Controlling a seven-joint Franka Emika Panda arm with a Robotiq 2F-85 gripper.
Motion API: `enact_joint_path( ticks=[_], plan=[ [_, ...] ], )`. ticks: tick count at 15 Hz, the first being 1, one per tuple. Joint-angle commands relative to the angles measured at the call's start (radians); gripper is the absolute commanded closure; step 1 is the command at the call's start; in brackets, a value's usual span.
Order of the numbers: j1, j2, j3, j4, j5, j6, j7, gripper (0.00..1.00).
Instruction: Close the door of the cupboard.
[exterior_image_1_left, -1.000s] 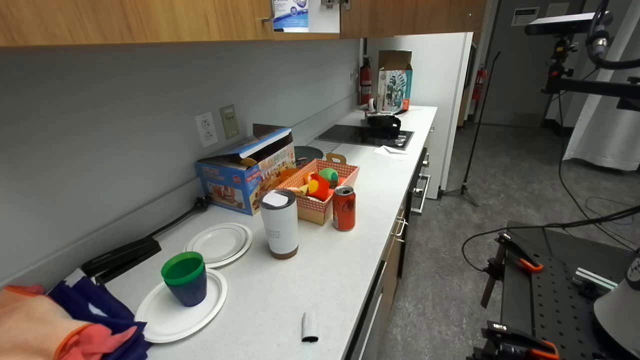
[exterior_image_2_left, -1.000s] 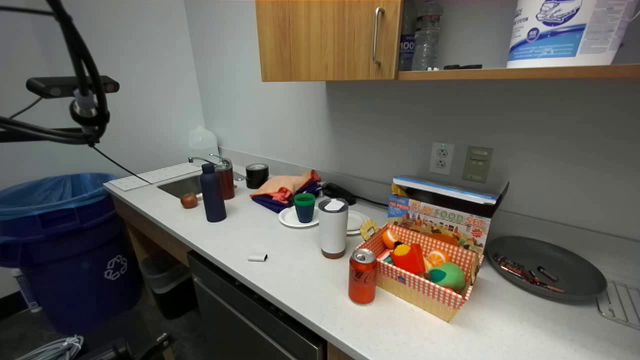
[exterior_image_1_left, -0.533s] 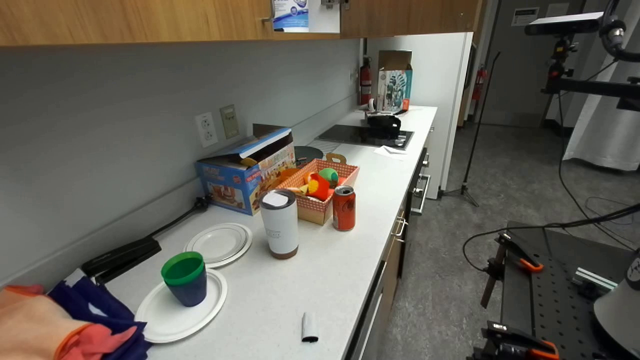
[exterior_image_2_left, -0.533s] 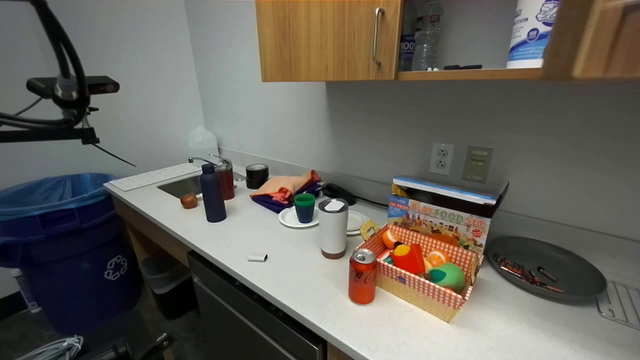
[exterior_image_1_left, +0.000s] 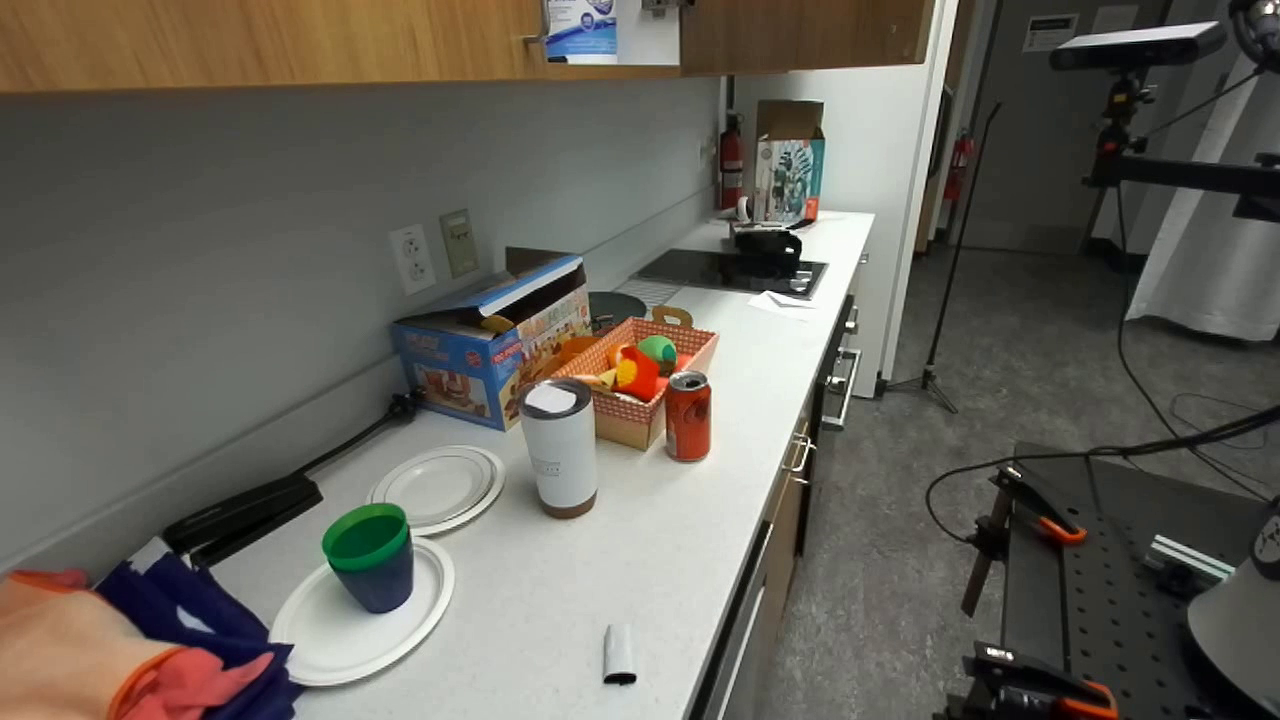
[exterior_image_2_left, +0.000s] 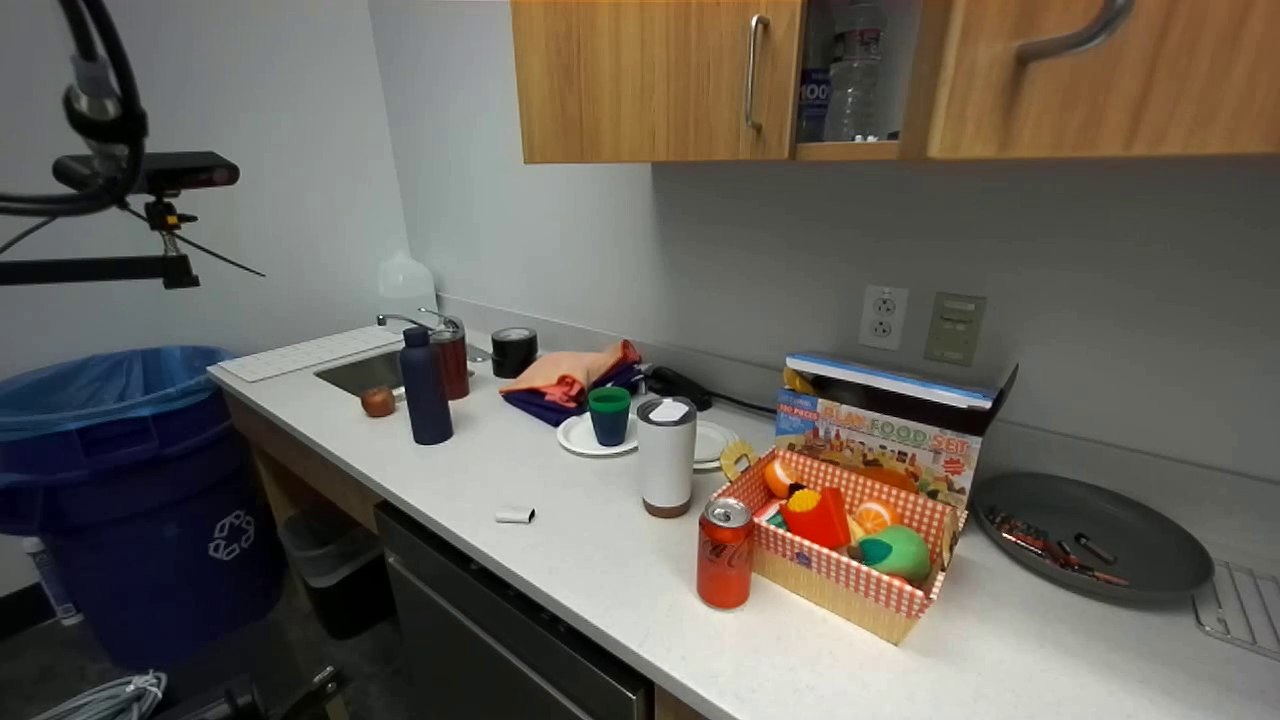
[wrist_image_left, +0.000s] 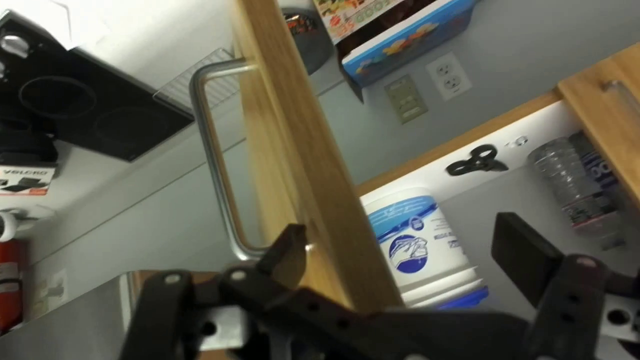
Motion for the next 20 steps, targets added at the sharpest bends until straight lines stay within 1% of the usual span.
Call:
enact_joint_path(
  ticks=[1, 4, 11, 14, 20],
  plan=[
    [0.063, 0.042, -0.041, 0.066, 0.078, -0.13, -0.068, 0.0],
    [0.079, 0.076, -0.044, 0.1, 0.121, -0.163, -0.094, 0.0],
    [0.091, 0.087, -0.012, 0.105, 0.193, -0.097, -0.113, 0.0],
    [0.107, 0.084, -0.009, 0.121, 0.229, -0.152, -0.103, 0.0],
    [0.145, 0.082, -0.006, 0.141, 0.322, -0.167, -0.099, 0.0]
  ],
)
